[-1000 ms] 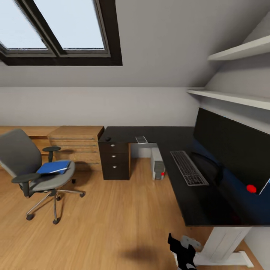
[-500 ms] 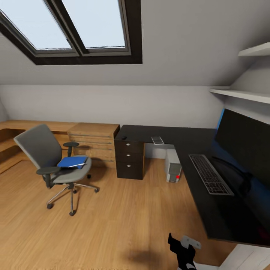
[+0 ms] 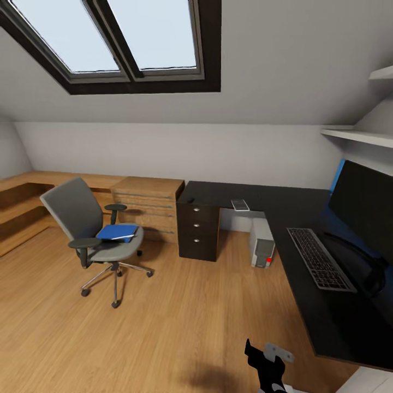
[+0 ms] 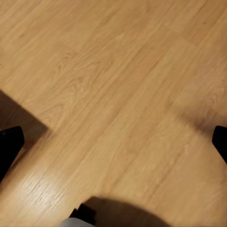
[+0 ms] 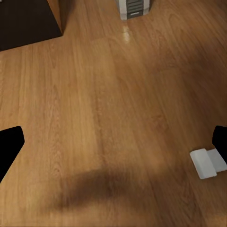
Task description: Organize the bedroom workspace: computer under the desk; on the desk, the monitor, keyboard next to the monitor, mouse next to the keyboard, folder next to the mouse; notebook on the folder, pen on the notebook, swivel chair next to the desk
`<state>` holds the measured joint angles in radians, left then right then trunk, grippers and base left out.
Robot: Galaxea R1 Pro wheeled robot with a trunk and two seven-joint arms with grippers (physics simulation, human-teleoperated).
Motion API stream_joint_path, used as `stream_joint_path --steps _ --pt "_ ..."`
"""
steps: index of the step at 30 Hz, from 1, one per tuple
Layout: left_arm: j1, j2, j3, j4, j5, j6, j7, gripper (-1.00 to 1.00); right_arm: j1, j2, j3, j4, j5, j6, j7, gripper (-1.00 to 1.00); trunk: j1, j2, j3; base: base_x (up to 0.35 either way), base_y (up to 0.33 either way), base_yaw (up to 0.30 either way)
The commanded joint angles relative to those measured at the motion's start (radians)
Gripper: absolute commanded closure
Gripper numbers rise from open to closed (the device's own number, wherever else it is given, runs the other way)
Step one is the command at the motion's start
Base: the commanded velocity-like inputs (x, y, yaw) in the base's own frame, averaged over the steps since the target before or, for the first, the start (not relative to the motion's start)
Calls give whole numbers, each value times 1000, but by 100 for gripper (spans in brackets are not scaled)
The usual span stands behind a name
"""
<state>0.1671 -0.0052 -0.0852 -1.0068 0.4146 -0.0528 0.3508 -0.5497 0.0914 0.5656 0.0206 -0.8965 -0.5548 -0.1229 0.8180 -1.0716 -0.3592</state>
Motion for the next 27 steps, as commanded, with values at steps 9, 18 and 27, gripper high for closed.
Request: stream_joint_path --steps 9,18,27 --pt "0 1 -4 -1 11 -4 5 -100 -1 0 9 2 0 -2 -6 -100 -35 63 27 0 0 3" --pt "0 0 -4 -1 11 -4 5 -100 1 2 10 2 7 -4 -6 -100 -69 126 66 0 0 0" --pt "0 -1 -4 0 12 -4 5 -100 14 4 10 2 58 -45 -6 -100 -104 189 108 0 0 0"
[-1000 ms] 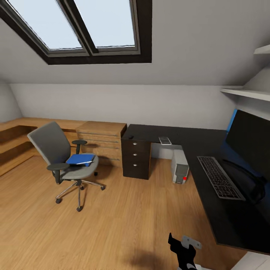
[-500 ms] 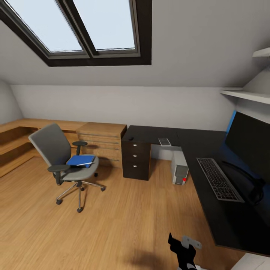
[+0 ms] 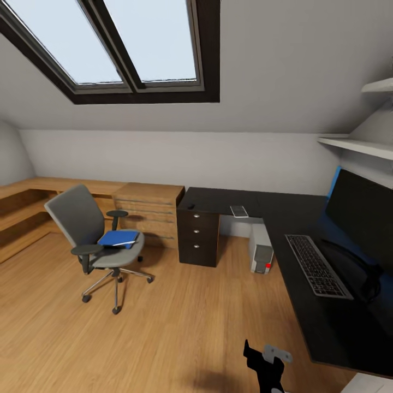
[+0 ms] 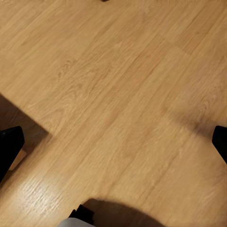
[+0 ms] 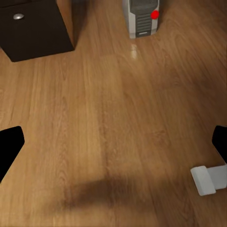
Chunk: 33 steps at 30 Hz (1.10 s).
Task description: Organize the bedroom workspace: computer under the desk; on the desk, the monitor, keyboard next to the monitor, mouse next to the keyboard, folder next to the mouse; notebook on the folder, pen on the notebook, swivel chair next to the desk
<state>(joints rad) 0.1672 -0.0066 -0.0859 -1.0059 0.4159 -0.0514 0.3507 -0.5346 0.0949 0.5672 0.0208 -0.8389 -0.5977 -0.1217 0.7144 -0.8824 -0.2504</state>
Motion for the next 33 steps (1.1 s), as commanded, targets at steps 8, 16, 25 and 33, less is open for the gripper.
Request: stream_joint_path --steps 8,16,25,33 --pt "0 1 -3 5 11 -5 5 -100 3 2 9 2 10 -8 -7 -100 -31 55 37 1 0 0" --pt "0 2 -3 6 11 -5 5 -100 4 2 10 2 10 -8 -7 -100 -61 111 75 186 0 0" --pt "0 2 -3 6 10 -5 5 -100 4 2 9 2 11 -8 -7 -100 -96 174 109 326 0 14" --pt "0 3 -2 6 9 -7 5 -100 4 2 9 2 11 -8 -7 -100 -126 230 134 334 30 0"
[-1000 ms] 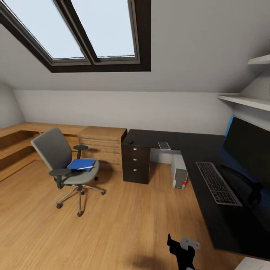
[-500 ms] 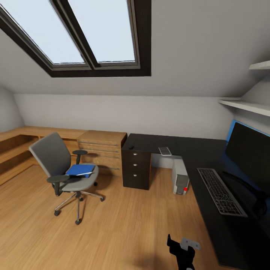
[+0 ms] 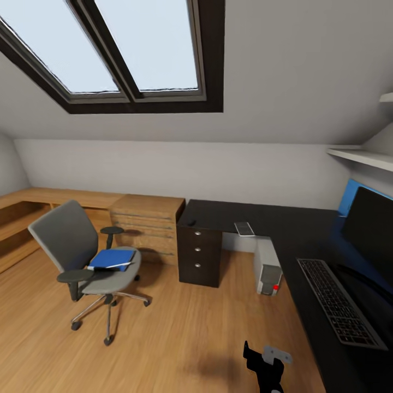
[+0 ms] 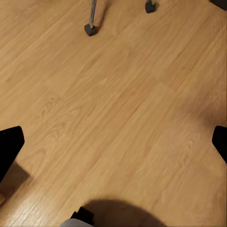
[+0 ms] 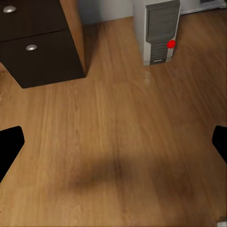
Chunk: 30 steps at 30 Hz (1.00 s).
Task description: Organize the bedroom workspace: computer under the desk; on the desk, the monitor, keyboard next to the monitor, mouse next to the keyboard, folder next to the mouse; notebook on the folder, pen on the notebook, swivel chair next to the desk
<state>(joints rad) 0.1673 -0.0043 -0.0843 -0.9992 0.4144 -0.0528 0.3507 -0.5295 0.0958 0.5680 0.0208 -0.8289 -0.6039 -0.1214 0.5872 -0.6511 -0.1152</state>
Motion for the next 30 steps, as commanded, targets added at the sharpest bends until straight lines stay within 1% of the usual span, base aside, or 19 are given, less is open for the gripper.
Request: stream_joint_path --steps 1,21,30 --pt "0 1 -3 -1 11 -5 5 -100 -1 1 8 2 1 -2 -7 -100 -3 6 2 334 85 0" --pt "0 1 -2 -1 12 -7 5 -100 -1 1 9 2 1 -2 -7 -100 -80 146 64 334 103 0" --pt "0 1 -2 -1 12 -5 7 -100 -1 1 9 2 1 -2 -7 -100 -114 209 93 334 17 0"
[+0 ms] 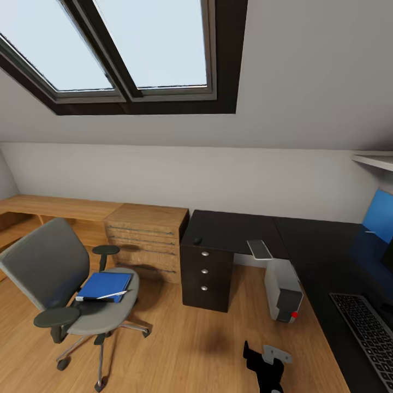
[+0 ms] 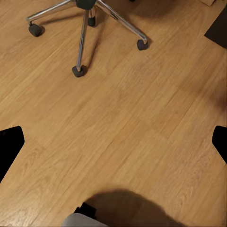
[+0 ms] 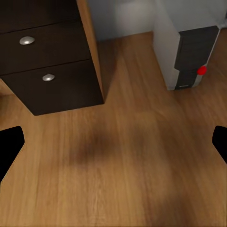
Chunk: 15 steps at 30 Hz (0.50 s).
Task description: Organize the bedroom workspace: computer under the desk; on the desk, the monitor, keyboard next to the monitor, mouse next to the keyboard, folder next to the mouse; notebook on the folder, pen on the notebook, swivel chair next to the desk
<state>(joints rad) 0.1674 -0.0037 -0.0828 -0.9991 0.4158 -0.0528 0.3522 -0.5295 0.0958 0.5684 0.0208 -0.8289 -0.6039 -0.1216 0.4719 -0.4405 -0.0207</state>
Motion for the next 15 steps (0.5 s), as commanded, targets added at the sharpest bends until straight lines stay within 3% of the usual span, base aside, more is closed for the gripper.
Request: stream_joint_path --steps 1,6,15 --pt "0 1 -3 -1 11 -5 5 -100 -1 1 8 2 1 -2 -7 -100 -3 5 1 334 1 0" --pt "0 1 -3 -1 10 -5 5 -100 -1 1 8 2 1 -2 -7 -100 -22 40 17 333 0 0" --pt "0 0 -3 -1 9 -5 5 -100 -1 1 7 2 1 -2 -7 -100 -22 40 17 333 0 0"
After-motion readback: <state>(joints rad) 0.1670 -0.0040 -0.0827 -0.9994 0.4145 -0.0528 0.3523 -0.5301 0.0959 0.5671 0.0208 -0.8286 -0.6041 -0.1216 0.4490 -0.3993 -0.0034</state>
